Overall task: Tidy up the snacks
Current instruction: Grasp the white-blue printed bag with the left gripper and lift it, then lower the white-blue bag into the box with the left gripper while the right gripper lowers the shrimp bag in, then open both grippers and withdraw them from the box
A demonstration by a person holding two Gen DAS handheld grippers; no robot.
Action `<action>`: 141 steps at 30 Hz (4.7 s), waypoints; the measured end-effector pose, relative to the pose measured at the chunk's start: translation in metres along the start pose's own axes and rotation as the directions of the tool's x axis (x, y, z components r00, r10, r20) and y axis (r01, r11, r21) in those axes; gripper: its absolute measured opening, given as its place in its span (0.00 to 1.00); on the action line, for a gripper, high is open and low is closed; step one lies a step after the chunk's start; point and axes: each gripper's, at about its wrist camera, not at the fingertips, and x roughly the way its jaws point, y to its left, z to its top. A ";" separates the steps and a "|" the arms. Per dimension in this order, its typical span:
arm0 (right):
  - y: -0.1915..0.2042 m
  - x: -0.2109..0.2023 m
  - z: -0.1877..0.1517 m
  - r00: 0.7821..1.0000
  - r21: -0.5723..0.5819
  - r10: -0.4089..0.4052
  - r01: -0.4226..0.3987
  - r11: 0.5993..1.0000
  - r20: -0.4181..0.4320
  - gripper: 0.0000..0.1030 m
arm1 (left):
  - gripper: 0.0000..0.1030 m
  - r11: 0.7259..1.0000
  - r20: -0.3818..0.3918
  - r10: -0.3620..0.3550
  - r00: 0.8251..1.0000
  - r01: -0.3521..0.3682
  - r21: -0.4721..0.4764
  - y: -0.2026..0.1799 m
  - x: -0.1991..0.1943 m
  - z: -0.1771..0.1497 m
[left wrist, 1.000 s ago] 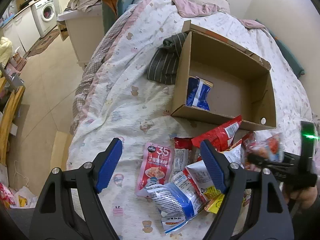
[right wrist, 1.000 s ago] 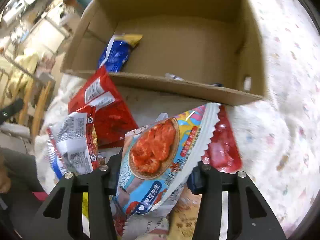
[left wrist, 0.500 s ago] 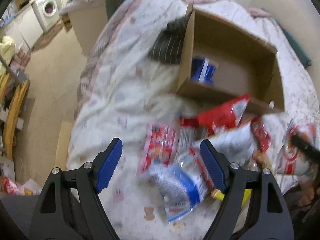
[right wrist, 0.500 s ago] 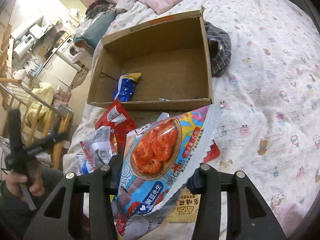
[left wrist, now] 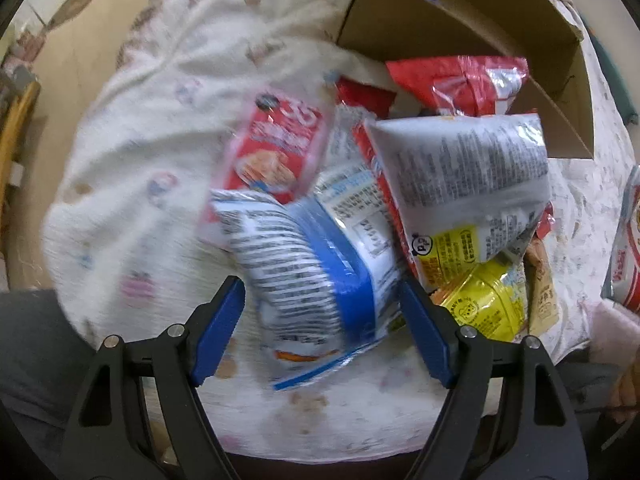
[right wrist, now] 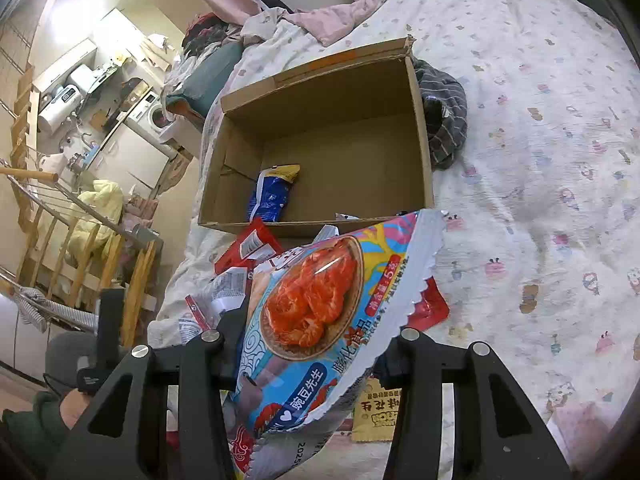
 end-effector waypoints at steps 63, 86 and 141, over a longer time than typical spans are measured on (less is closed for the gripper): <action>-0.009 0.025 0.110 0.986 0.019 -0.036 0.033 0.999 0.166 0.46 | 0.29 0.952 0.319 -0.150 0.936 0.050 0.303 -0.091 -0.101 0.150; -0.023 0.080 0.126 0.995 0.089 -0.045 0.037 0.995 0.089 0.46 | 0.30 0.942 0.352 -0.188 0.917 0.067 0.328 -0.109 -0.081 0.179; -0.039 0.037 0.122 0.979 0.168 -0.036 0.002 0.986 0.198 0.85 | 0.80 0.974 0.458 -0.099 0.883 -0.008 0.225 -0.072 -0.100 0.160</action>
